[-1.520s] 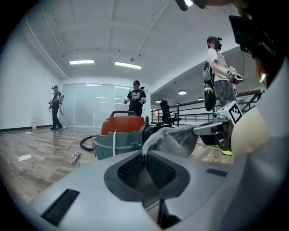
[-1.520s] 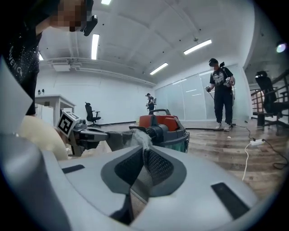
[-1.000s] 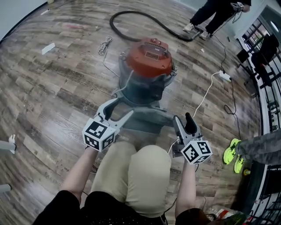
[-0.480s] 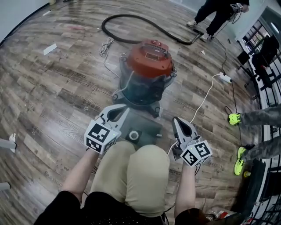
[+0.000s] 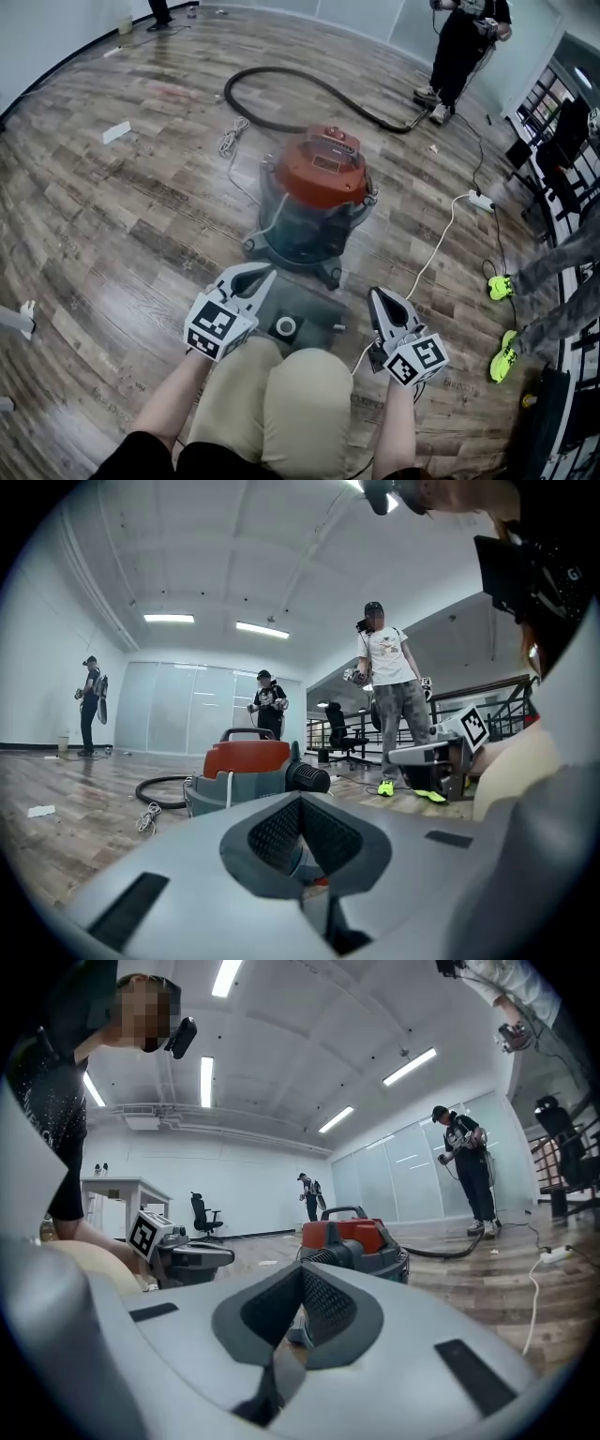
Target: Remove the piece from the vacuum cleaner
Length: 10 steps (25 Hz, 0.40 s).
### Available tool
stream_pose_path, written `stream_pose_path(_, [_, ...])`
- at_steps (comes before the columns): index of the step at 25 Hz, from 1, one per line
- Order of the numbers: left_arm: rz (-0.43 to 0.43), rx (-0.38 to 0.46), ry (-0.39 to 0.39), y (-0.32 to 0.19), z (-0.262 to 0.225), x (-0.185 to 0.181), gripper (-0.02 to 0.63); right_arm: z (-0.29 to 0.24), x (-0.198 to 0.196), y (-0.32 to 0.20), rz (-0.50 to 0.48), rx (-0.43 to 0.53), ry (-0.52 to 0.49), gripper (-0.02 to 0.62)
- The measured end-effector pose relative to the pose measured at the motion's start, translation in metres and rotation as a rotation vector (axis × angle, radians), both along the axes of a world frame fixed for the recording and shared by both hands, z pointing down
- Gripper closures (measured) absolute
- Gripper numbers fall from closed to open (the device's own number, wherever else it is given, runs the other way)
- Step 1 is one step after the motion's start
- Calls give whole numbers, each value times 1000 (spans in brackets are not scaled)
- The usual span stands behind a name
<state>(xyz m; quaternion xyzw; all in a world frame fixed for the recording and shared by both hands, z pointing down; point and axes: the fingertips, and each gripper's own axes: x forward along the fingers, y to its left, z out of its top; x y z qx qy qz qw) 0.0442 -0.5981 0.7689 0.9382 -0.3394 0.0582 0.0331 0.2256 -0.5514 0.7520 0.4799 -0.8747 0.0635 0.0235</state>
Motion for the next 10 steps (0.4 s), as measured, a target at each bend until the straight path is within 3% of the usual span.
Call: stream_pose_path(10, [-22,28,-11,-10,-3,-16,600,-5,-12,-15,-36,35,-4,586])
